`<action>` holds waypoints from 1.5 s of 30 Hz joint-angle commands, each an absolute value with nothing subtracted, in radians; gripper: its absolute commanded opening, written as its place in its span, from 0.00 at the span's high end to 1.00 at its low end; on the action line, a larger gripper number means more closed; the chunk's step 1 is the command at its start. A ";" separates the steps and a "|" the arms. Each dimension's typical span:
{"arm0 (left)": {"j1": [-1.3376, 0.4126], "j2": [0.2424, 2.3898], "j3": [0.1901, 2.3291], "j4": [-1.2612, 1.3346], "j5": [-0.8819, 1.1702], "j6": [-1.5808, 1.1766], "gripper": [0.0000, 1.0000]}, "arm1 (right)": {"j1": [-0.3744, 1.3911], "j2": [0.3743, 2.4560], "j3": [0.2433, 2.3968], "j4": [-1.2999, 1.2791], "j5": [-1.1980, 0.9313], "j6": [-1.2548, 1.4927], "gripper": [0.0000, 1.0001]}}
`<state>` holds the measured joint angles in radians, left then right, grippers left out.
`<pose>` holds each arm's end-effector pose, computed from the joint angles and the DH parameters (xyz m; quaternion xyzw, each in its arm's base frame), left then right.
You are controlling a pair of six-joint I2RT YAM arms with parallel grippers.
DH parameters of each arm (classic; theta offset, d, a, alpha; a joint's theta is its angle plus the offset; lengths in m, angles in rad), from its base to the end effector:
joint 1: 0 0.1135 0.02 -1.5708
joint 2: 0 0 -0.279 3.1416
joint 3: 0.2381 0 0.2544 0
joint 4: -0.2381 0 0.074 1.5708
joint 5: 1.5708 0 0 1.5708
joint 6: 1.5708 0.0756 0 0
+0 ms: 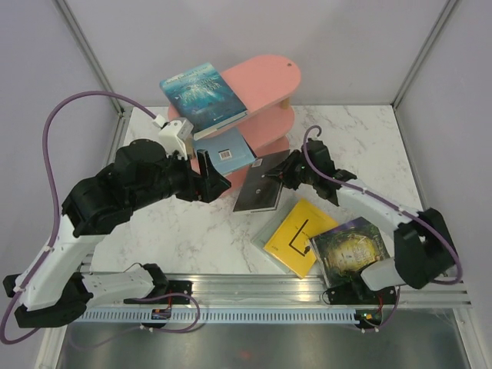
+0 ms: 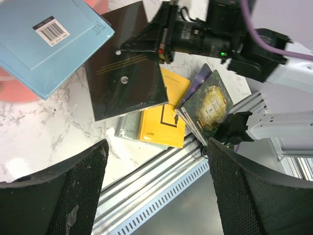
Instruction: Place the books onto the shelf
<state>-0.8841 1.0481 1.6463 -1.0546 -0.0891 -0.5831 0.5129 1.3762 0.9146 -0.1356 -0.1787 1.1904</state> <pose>0.1226 -0.1390 0.4783 0.1038 0.8418 -0.3256 0.4177 0.2869 0.1770 0.2474 0.2532 0.8442 0.4025 0.2476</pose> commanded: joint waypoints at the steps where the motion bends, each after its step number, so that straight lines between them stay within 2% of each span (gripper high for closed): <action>1: -0.882 1.025 1.663 -1.061 -0.137 -0.515 0.16 | 0.505 1.509 0.991 0.239 -0.308 1.183 1.00; 5: -0.884 1.019 1.674 -1.071 -0.129 -0.511 0.17 | 0.505 1.734 1.092 0.304 -0.385 1.126 1.00; 14: -0.884 1.000 1.669 -1.086 -0.164 -0.541 0.17 | 0.503 2.063 1.299 0.290 -0.502 1.060 1.00; 15: -0.882 1.003 1.669 -1.089 -0.167 -0.540 0.17 | 0.503 2.081 1.331 0.261 -0.503 1.046 0.96; 16: -0.884 1.005 1.669 -1.089 -0.169 -0.541 0.17 | 0.502 2.094 1.344 0.244 -0.497 1.037 0.70; 18: -0.884 1.011 1.675 -1.092 -0.173 -0.546 0.18 | 0.492 2.109 1.342 0.224 -0.489 1.026 0.50; 19: -0.884 1.012 1.674 -1.094 -0.173 -0.548 0.18 | 0.489 2.105 1.332 0.200 -0.465 1.023 0.33; 22: -0.884 1.022 1.674 -1.092 -0.178 -0.557 0.18 | 0.465 2.076 1.269 0.178 -0.448 1.009 0.18; 32: -0.884 1.065 1.683 -1.066 -0.149 -0.557 0.19 | 0.397 1.924 1.043 0.112 -0.402 1.000 0.13; 39: -0.884 1.074 1.677 -1.051 -0.120 -0.566 0.20 | 0.408 1.796 0.789 0.314 -0.433 1.142 0.13; 45: -0.884 1.069 1.674 -1.046 -0.115 -0.574 0.21 | 0.494 1.784 0.698 0.474 -0.419 1.242 0.15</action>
